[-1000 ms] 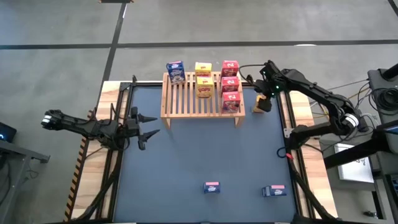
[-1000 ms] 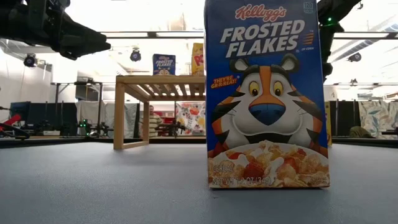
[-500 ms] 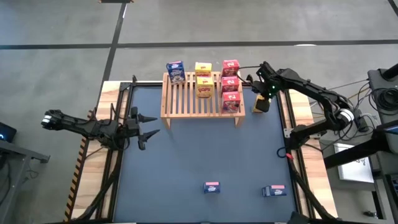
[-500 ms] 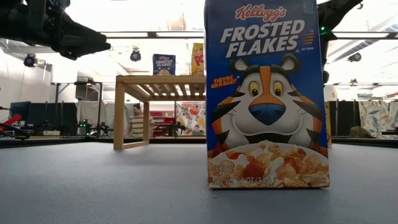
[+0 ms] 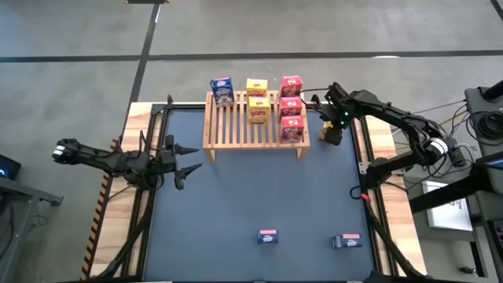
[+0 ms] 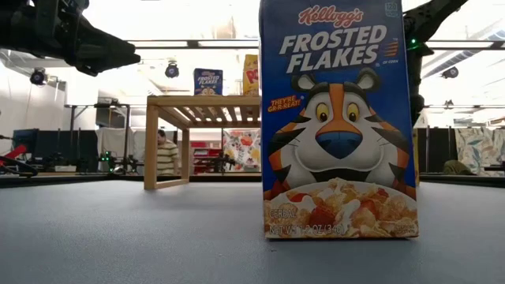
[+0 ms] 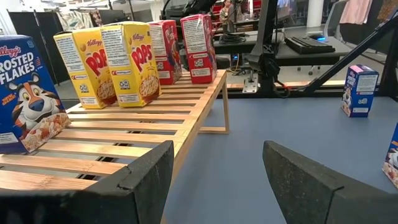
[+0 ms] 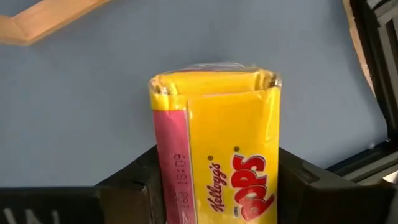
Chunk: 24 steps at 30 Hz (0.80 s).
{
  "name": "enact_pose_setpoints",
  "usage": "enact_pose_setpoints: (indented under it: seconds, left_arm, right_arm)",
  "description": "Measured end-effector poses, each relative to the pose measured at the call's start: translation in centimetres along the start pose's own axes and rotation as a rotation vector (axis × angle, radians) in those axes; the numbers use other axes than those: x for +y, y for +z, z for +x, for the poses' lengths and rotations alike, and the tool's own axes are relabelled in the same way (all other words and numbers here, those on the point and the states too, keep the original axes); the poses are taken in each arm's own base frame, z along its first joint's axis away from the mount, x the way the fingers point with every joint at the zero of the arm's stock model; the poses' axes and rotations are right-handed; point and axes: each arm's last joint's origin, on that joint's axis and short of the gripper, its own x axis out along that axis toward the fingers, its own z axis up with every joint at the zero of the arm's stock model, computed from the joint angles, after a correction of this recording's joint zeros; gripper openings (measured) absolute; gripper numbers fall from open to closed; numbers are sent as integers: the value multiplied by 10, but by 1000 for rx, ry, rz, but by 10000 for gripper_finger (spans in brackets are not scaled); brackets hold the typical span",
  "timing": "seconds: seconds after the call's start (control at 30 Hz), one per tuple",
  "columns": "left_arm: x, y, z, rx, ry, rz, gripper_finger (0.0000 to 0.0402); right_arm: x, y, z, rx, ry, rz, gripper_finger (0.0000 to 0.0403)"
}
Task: Stack cereal on shelf
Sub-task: Put the yellow cereal box on the shelf aligned with the other yellow cereal boxes
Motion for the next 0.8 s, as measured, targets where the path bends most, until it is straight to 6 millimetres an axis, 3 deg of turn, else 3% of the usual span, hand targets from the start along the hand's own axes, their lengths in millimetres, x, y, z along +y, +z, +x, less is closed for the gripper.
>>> enact_pose_setpoints:
  seconds: [0.2,0.47,0.8]
  left_arm:
    - [0,0,0,0,0,0,231]
    - [0,0,0,0,1,0,231]
    - [0,0,0,0,1,0,231]
  right_arm:
    - [0,0,-9,-34,-22,16,163]
    - [1,1,-35,-99,-65,34,134]
    - [4,-1,-93,-170,-168,104,134]
